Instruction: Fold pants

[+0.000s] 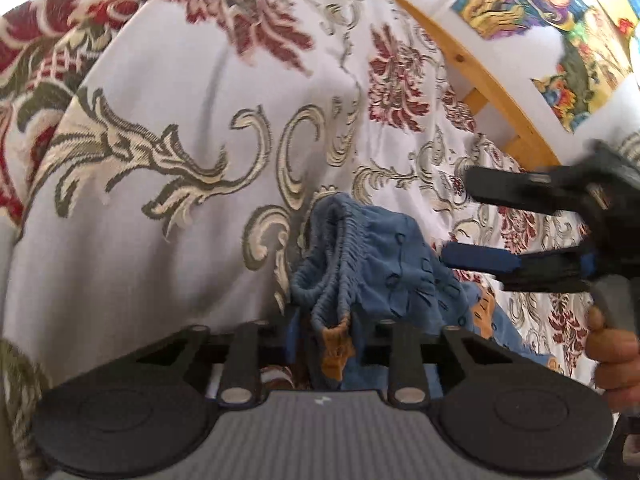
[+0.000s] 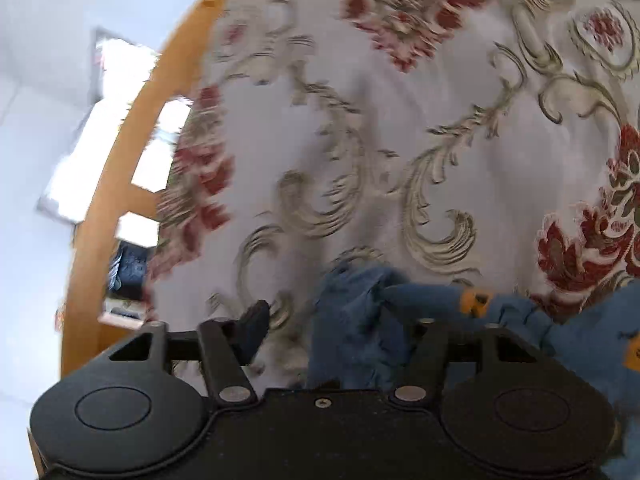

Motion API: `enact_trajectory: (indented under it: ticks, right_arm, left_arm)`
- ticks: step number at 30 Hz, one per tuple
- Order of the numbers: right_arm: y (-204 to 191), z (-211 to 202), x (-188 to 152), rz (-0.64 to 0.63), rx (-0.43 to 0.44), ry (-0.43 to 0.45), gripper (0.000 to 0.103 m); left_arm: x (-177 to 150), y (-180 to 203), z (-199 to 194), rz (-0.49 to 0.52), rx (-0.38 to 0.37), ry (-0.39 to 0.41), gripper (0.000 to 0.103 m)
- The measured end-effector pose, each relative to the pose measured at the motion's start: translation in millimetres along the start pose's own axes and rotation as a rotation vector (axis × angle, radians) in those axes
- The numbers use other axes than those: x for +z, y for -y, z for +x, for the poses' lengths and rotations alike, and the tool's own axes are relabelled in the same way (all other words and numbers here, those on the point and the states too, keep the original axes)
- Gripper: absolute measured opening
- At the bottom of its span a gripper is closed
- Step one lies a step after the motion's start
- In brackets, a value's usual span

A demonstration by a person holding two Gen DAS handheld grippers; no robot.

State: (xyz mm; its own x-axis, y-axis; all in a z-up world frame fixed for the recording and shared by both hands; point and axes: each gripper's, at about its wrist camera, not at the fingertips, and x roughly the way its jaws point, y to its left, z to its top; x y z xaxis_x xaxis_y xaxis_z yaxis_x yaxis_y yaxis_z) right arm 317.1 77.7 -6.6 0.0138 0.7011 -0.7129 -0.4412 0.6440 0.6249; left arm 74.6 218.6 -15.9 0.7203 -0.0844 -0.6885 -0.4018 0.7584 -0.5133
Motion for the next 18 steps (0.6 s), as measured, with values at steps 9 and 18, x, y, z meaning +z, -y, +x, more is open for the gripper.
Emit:
enact_trajectory:
  ticks: [9, 18]
  right_arm:
    - [-21, -17, -10, -0.329, -0.125, 0.07, 0.06]
    - [-60, 38, -10, -0.577, -0.19, -0.173, 0.049]
  left_arm:
    - [-9, 17, -8, 0.071, 0.138, 0.064, 0.016]
    - [-10, 4, -13, 0.004, 0.045, 0.071, 0.034]
